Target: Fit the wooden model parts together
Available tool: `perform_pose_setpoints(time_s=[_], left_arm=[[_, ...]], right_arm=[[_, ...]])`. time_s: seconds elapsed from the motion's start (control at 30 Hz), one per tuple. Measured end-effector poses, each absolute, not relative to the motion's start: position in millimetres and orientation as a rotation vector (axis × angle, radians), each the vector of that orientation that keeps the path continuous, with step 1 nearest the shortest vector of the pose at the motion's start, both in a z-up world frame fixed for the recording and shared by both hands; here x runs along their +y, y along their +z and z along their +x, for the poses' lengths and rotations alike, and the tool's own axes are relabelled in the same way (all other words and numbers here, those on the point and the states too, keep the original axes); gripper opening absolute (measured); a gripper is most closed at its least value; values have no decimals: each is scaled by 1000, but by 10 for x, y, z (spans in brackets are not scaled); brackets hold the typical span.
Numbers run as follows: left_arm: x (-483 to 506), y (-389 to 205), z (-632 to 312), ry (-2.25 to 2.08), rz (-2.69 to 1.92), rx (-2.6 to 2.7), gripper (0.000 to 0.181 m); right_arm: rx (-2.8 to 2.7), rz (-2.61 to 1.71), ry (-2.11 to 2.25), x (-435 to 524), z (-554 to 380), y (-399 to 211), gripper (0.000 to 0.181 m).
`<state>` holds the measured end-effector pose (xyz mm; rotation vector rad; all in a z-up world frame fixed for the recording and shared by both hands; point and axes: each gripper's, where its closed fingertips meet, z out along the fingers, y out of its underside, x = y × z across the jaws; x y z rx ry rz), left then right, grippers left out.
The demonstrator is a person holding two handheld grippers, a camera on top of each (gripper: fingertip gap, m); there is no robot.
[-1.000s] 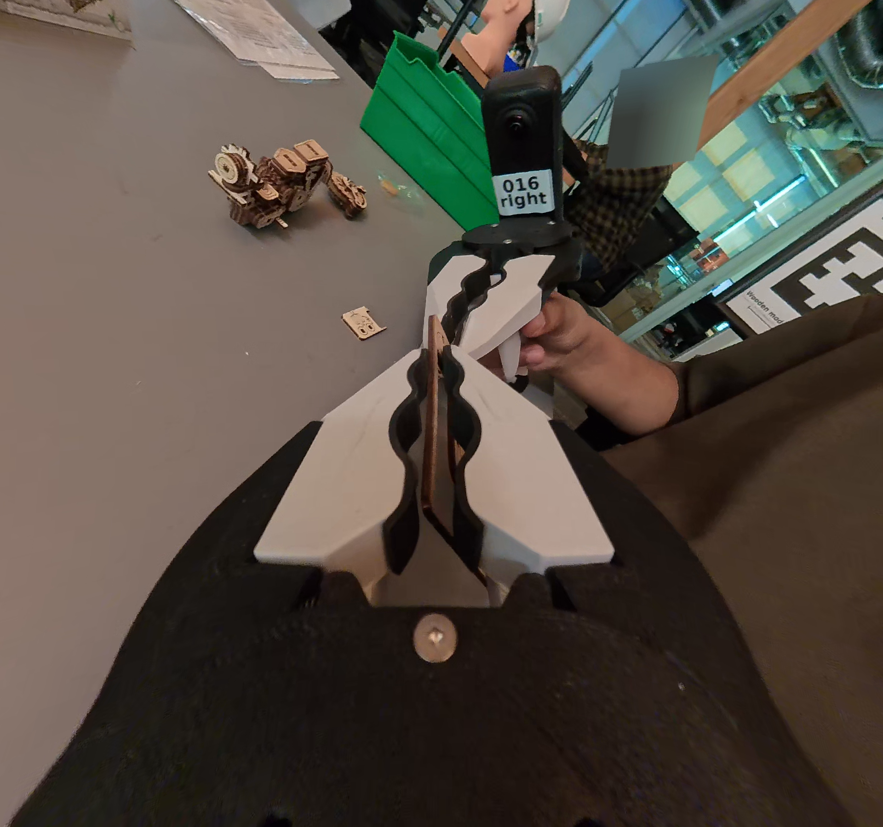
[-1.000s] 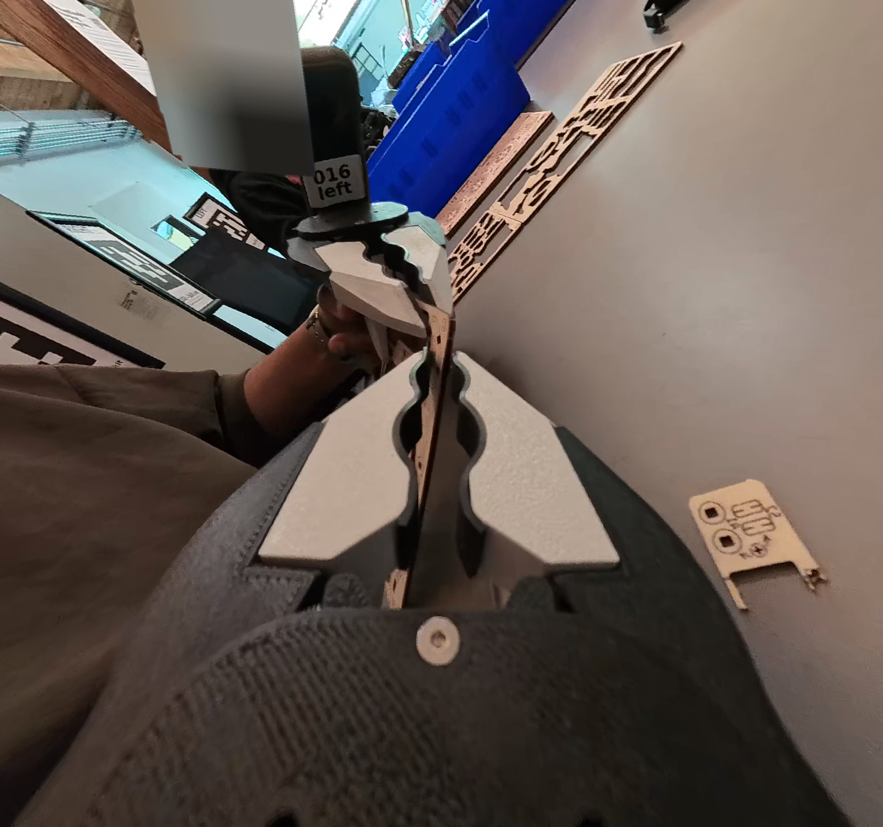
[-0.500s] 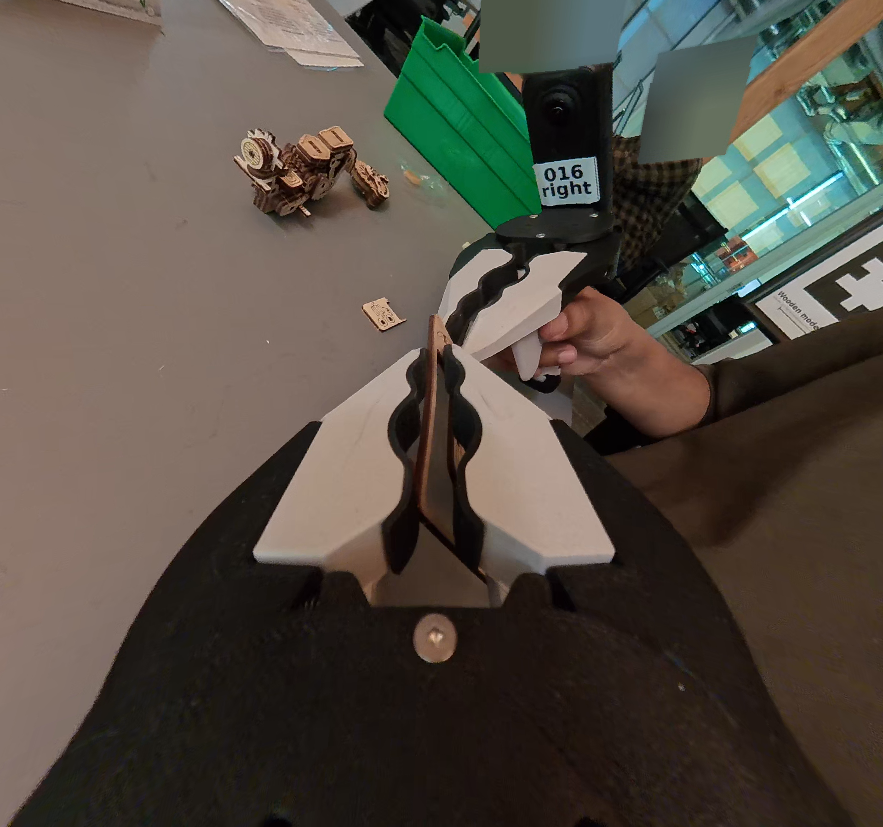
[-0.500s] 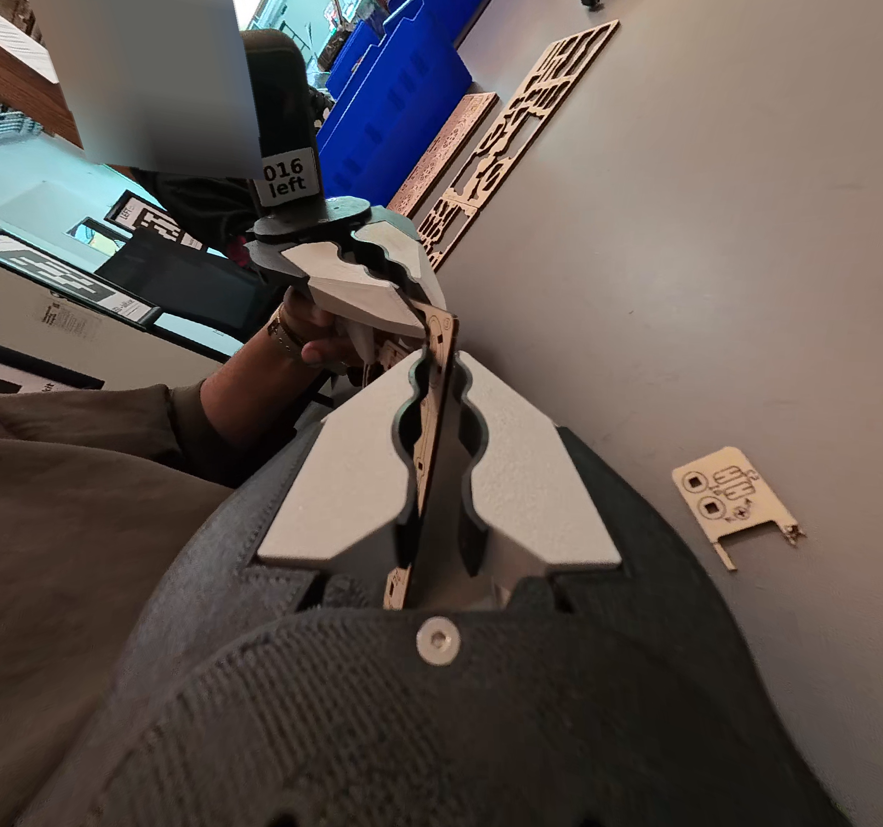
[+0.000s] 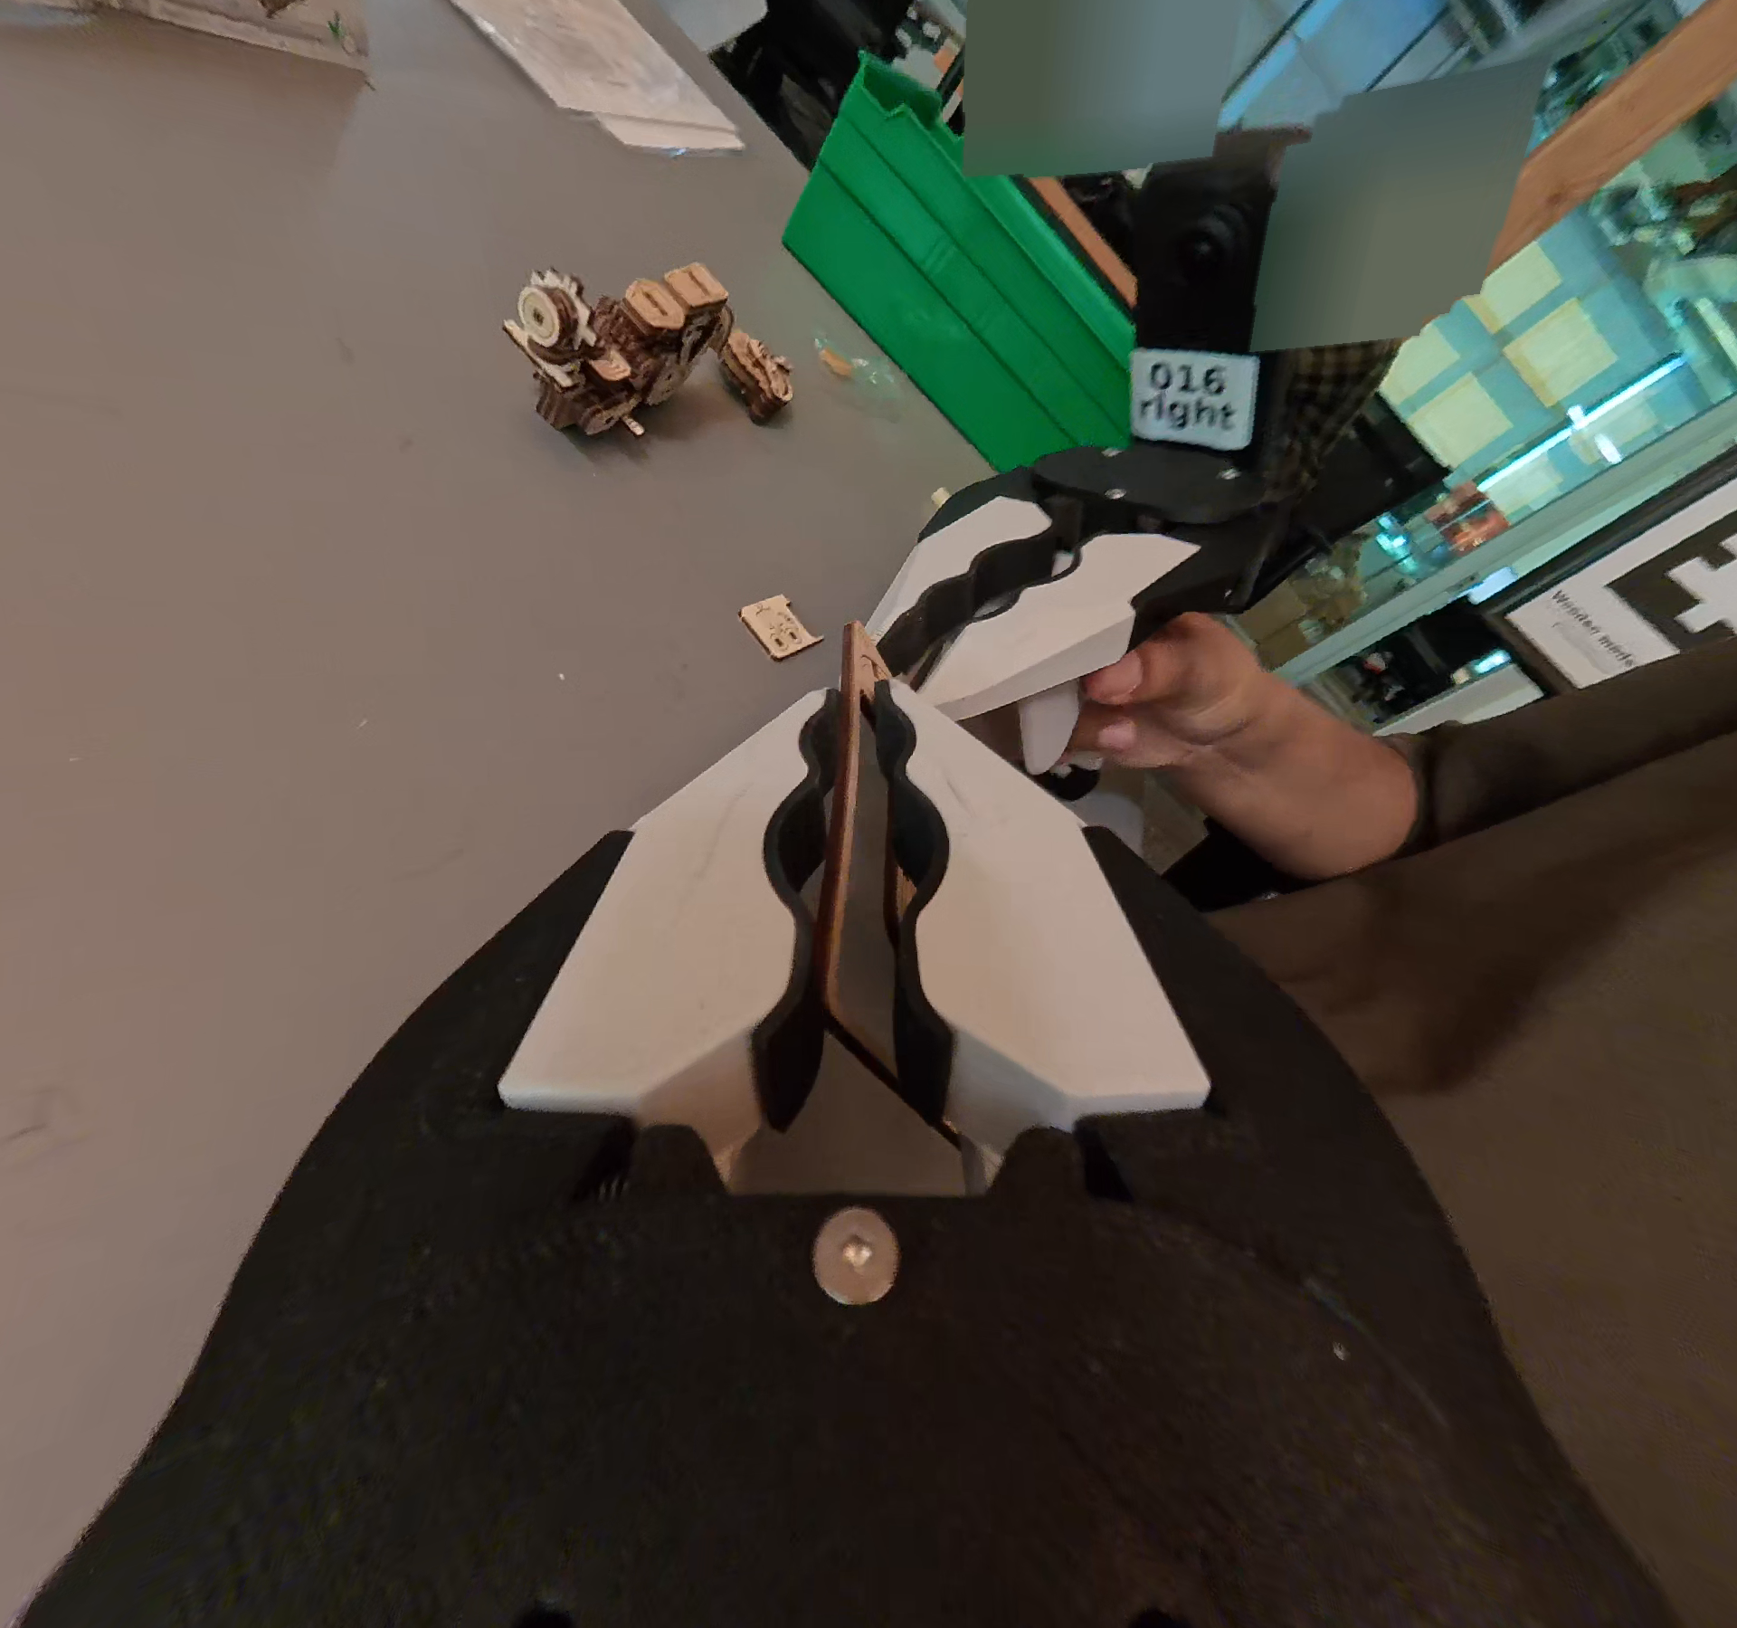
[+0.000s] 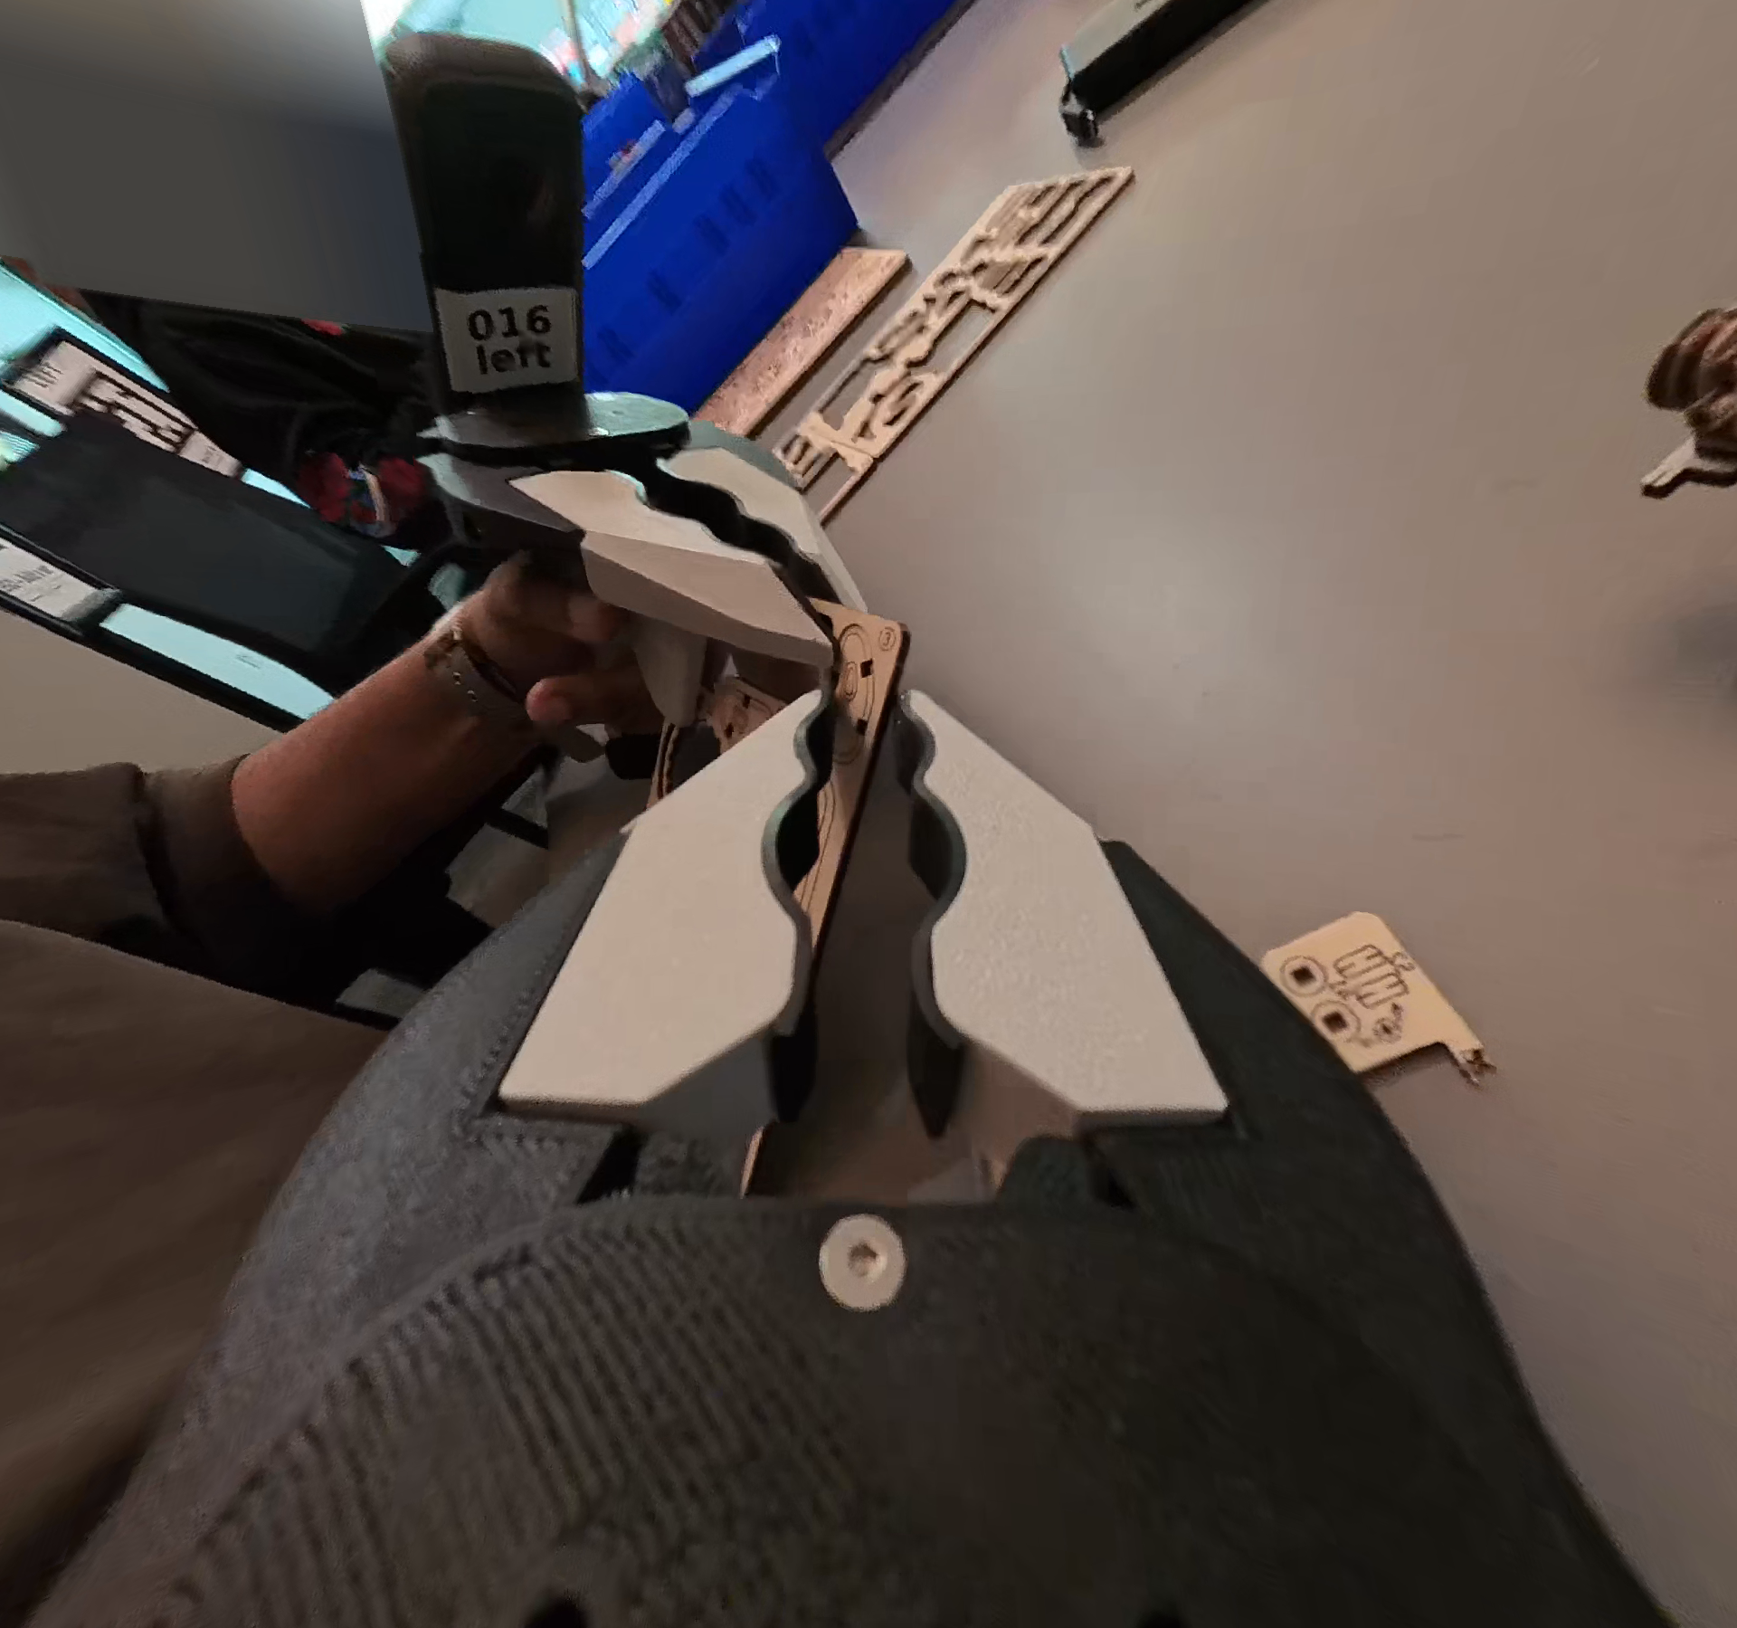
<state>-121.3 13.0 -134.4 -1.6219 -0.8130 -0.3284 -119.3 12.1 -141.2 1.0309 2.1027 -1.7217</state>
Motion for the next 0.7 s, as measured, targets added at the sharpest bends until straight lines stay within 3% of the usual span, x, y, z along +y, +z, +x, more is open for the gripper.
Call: perform_pose_setpoints(time_s=[0.2, 0.7], left_arm=[[40, -1262, -1238, -339, -1574, -805, 2], [124, -1260, -1201, -277, -1613, -803, 3]], right_arm=[[1851, 1052, -1681, 216, -1222, -1368, 12], [2012, 952, -1652, 146, -1123, -1372, 5]])
